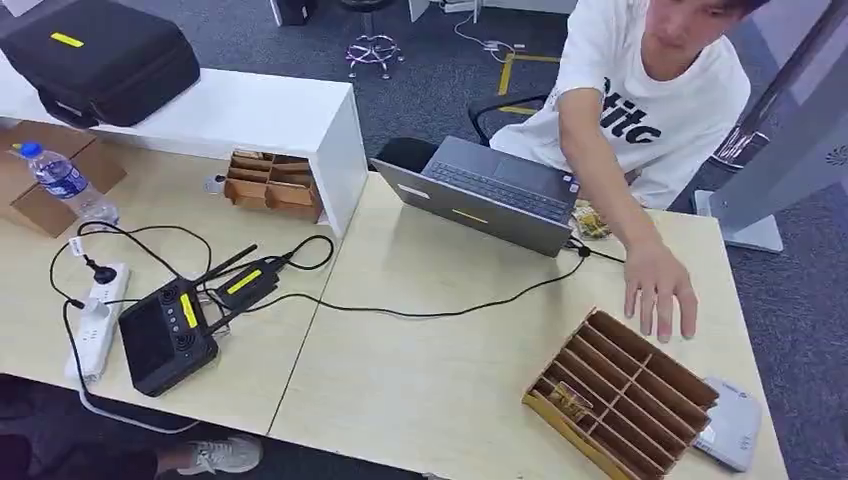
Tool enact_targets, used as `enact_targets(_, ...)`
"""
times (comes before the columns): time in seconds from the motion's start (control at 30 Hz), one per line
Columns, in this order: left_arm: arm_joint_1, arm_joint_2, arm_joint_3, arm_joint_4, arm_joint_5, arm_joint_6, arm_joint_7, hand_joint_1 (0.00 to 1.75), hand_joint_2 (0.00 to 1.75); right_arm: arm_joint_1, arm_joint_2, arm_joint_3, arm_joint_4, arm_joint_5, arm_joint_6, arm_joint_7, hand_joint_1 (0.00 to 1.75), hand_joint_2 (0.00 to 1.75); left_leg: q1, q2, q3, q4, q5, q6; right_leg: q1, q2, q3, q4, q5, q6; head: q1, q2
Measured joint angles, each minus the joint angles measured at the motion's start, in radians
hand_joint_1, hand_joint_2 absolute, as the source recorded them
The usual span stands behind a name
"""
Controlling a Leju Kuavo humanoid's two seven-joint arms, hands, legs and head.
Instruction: Pass the card to the sensor for recognition and then transmit it.
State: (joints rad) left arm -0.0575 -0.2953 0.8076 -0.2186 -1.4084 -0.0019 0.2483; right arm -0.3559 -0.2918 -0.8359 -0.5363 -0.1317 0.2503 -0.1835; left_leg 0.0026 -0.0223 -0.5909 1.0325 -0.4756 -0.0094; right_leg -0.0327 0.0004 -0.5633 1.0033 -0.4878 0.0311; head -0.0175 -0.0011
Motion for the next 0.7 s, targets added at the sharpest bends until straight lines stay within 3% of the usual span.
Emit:
enact_targets(0.33,0.000,-0.007,0.026,0.000,0.028,0.013,-0.006,0.00,1.75,0.129,0.000,-0.196,0.101,-0.274,0.181,0.028,0.00,1.75,0.000,-0.001,0.000,0.000,0.000,0.000,0.000,-0.002,0.001,0.000,-0.001,-0.001,0.000,0.000)
enact_targets(0.7,-0.001,-0.008,0.050,0.000,0.052,0.016,-0.008,0.00,1.75,0.238,0.035,-0.289,0.172,-0.333,0.197,0.050,0.00,1.75,0.000,0.000,0.001,-0.001,0.000,0.000,0.000,-0.001,0.001,0.000,-0.001,-0.001,-0.001,0.000)
